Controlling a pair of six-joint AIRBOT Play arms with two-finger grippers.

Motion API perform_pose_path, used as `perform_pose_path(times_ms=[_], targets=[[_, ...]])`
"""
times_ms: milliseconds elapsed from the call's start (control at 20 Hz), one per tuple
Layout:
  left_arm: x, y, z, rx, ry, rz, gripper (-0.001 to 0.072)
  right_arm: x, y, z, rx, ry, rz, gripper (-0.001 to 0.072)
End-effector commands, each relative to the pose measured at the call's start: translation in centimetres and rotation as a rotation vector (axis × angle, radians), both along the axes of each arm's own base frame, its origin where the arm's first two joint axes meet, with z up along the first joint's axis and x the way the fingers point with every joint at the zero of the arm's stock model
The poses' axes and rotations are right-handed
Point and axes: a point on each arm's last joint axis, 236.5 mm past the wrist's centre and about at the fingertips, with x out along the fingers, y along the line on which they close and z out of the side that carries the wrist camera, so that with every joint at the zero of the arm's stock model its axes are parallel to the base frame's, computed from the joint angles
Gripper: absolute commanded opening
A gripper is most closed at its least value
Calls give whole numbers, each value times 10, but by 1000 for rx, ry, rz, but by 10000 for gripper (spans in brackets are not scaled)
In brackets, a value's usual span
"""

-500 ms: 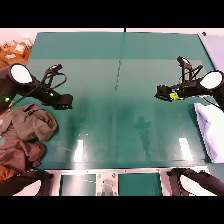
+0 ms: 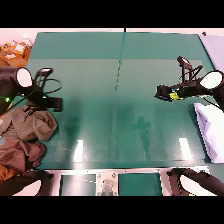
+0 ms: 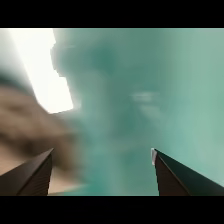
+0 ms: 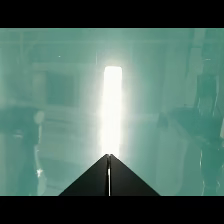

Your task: Fold the shirts.

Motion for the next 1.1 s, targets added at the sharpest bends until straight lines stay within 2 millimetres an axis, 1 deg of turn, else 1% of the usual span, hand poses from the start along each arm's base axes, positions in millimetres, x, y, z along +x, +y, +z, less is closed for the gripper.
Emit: perform_pose_path(times_ms=[0,50,150,250,300,350,400,450,500,550,600,650,750,800,900,950,1000,1050], targets=[[-19,89,-18,250,41,181,720,0,0,0,0,1,1,19],[-31,90,-40,191,76,229,720,0,0,0,0,1,1,20],[-48,82,-78,66,103,310,720,0,0,0,0,1,1,20],[-53,74,-102,-12,85,365,720,0,0,0,0,1,1,19],[-56,72,-110,-23,84,370,720,0,0,0,0,1,1,19],[-61,71,-117,-23,87,368,669,0,0,0,0,1,1,20],[-65,72,-120,-17,99,362,391,0,0,0,0,1,1,20],[-67,74,-120,-6,105,355,42,0,0,0,0,1,1,19],[-67,75,-115,0,117,344,29,0,0,0,0,1,1,20],[-65,75,-106,-1,128,326,21,0,0,0,0,1,1,20],[-58,72,-95,-15,124,313,20,0,0,0,0,1,1,19],[-46,67,-77,-44,107,302,20,0,0,0,0,1,1,19],[-10,47,-30,-133,27,272,19,0,0,0,0,0,1,19],[9,34,0,-156,-31,225,19,0,1,0,1,1,1,19],[45,-4,70,-172,-186,95,18,0,1,0,0,1,1,19],[58,-32,108,-191,-273,16,18,0,0,0,0,1,1,19],[65,-60,138,-217,-348,-58,18,0,1,0,1,1,0,19],[67,-90,165,-245,-417,-132,18,0,1,0,1,1,1,19]])
